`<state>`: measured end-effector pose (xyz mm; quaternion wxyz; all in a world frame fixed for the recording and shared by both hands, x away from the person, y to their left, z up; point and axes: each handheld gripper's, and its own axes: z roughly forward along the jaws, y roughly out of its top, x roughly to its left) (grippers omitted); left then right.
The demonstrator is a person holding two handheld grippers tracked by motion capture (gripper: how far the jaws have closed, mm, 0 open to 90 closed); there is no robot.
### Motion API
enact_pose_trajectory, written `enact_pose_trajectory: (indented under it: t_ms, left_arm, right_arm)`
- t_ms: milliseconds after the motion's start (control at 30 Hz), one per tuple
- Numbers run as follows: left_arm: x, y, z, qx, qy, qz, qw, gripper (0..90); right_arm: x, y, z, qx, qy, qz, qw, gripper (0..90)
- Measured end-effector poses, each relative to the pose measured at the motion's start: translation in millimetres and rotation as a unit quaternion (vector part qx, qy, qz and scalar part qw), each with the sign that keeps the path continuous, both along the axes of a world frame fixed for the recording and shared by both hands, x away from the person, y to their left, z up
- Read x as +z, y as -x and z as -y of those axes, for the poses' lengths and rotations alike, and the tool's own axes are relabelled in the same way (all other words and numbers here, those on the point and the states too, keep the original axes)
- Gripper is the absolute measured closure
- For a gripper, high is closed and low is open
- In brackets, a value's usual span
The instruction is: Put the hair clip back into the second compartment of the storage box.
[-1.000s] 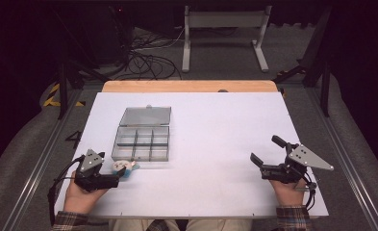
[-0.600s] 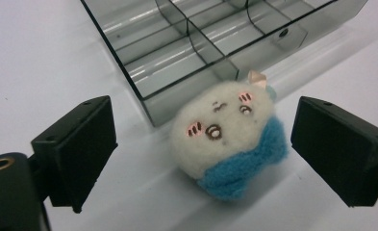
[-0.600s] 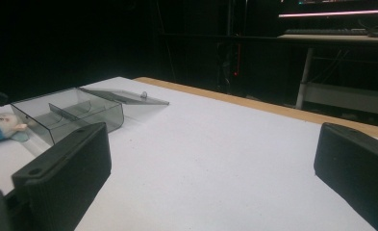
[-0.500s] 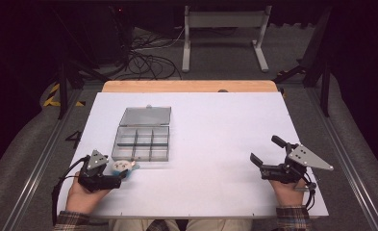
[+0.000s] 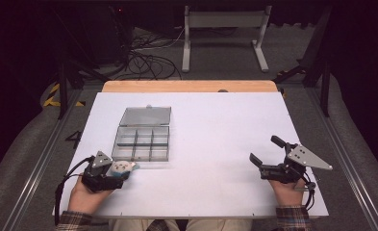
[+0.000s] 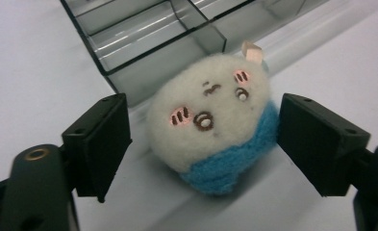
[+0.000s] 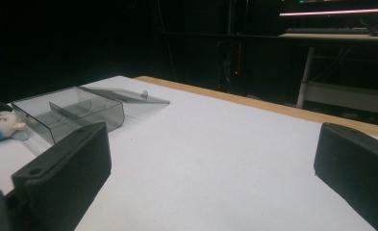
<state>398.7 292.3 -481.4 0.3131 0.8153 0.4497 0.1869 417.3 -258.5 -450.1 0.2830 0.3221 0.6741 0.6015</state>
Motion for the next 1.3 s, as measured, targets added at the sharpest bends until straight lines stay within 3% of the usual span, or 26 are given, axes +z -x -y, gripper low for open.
enact_pose_trajectory:
  t_ms: [267, 600, 900, 1300]
  left_arm:
    - [-3.2, -1.9, 3.4, -0.008, -0.002, -0.022, 0.9997, 28.2]
    - [-1.7, -2.5, 3.9, -0.018, -0.004, -0.029, 0.9994, 36.7]
    - [4.8, -0.2, 0.0, -0.037, 0.032, -0.019, 0.9987, 38.1]
    - [14.9, 2.8, 7.0, -0.047, 0.047, 0.011, 0.9977, 38.4]
  right_arm:
    - [0.0, 0.1, -0.1, 0.0, 0.002, 0.001, 1.0, 0.1]
    - [-0.1, -0.2, -0.3, 0.0, 0.004, 0.001, 1.0, 0.1]
    - [-0.1, -0.1, 0.0, -0.001, 0.004, 0.001, 1.0, 0.1]
    - [-0.3, -0.5, -1.9, 0.0, 0.005, -0.001, 1.0, 0.1]
